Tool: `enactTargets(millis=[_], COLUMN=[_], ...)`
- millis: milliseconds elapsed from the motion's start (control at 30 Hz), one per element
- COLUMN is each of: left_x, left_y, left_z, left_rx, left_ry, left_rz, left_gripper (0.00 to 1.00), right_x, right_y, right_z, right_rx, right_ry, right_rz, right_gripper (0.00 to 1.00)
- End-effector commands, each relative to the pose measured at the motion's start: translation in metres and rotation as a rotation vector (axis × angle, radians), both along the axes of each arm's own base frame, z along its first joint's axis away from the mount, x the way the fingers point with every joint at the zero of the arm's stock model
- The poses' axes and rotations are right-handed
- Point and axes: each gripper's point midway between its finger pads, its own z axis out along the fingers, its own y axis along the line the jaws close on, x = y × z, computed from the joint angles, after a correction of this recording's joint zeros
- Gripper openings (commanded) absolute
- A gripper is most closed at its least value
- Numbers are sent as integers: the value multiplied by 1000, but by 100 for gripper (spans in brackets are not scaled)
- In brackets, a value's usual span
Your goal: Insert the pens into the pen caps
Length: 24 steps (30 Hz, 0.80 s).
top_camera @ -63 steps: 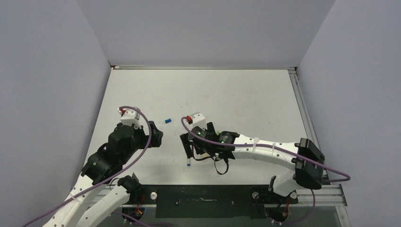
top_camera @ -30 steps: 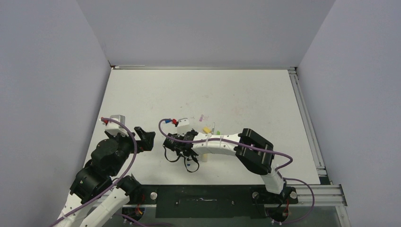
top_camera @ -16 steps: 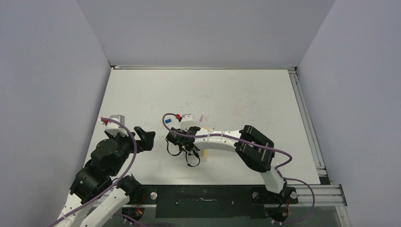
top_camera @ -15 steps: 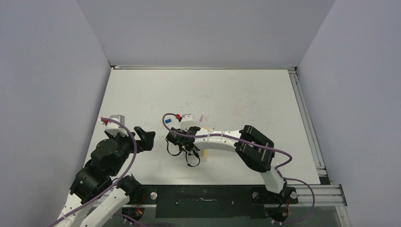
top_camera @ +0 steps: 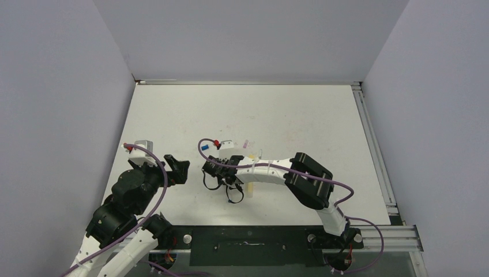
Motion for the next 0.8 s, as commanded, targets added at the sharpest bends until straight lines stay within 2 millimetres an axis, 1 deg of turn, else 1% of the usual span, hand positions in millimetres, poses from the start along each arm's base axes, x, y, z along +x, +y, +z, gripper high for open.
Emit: enactTargets(millis=[0, 133, 200, 233, 300, 400, 567, 667, 767], left_x=[3, 3, 4, 4, 4, 4, 4, 4, 3], left_y=[-4, -4, -4, -4, -4, -4, -5, -8, -13], left_z=[15, 15, 15, 15, 14, 14, 14, 14, 14], left_rx=[-34, -34, -33, -34, -32, -32, -32, -31, -37], left_ry=[-53, -52, -52, -52, -50, -48, -45, -38, -26], left_rz=[-9, -9, -8, -9, -8, -7, -12, -26, -47], left_gripper=[96, 96, 96, 96, 96, 96, 96, 96, 96], right_x=[0, -1, -2, -3, -3, -2, 3, 5, 6], right_y=[-2, -5, -8, -9, -10, -7, -4, -4, -5], right_z=[-6, -11, -14, -15, -14, -6, 22, 43, 70], right_rx=[9, -8, -19, -22, -21, 9, 63, 102, 152], right_ry=[14, 20, 24, 27, 26, 10, -37, -70, -101], right_rz=[-7, -3, 0, 0, 0, 2, 4, 7, 17], right_gripper=[33, 23, 11, 6, 5, 5, 5, 5, 5])
